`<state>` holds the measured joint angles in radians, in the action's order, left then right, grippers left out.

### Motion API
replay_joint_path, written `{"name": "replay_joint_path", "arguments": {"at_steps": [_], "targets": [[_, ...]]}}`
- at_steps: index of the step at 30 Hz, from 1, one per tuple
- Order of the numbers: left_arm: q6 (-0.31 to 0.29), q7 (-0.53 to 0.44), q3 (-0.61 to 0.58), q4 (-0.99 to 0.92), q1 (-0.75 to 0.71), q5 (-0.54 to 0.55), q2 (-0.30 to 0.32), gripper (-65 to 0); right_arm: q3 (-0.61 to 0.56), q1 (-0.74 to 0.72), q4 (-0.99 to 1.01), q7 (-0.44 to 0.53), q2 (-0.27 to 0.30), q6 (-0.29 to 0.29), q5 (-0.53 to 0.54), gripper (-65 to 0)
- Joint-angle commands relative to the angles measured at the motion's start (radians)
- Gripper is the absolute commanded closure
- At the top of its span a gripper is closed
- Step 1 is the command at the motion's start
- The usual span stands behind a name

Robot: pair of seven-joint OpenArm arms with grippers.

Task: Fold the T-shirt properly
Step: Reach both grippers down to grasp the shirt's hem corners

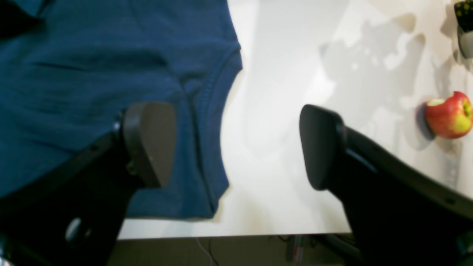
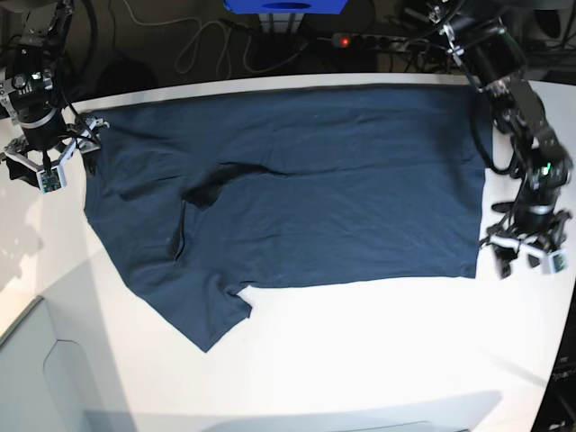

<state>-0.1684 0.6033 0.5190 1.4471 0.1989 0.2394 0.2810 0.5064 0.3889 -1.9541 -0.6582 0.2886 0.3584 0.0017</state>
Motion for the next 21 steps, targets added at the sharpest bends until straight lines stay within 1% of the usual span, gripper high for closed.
{"name": "replay_joint_path", "arguments": {"at_steps": [1,4,7,13,16,21], "targets": [[0.005,-0.035,-0.009,-0.045,0.047,0.007,0.024,-37.3,0.008,-0.001,-0.015,0.018,0.014,-0.003,0.002,-50.5],[0.008,-0.112,-0.063,-0.225,0.129,0.007,0.031,-37.3,0.007,0.002,-0.015,0.018,0.025,-0.003,0.002,-50.5],[0.011,-0.204,-0.115,-0.386,0.175,0.007,0.045,-37.3,0.005,0.002,-0.015,0.018,0.025,-0.003,0.002,-50.5],[0.013,-0.357,-0.204,-0.633,0.264,0.007,0.054,-37.3,0.004,0.005,-0.015,0.018,0.024,-0.003,0.002,-50.5],[0.014,-0.405,-0.217,-0.725,0.294,0.007,0.060,-37.3,0.005,0.005,-0.014,0.018,0.024,-0.003,0.002,-50.5],[0.014,-0.423,-0.217,-0.774,0.311,0.007,0.064,-37.2,0.008,0.005,-0.014,0.018,0.025,-0.003,0.002,-50.5]]}}
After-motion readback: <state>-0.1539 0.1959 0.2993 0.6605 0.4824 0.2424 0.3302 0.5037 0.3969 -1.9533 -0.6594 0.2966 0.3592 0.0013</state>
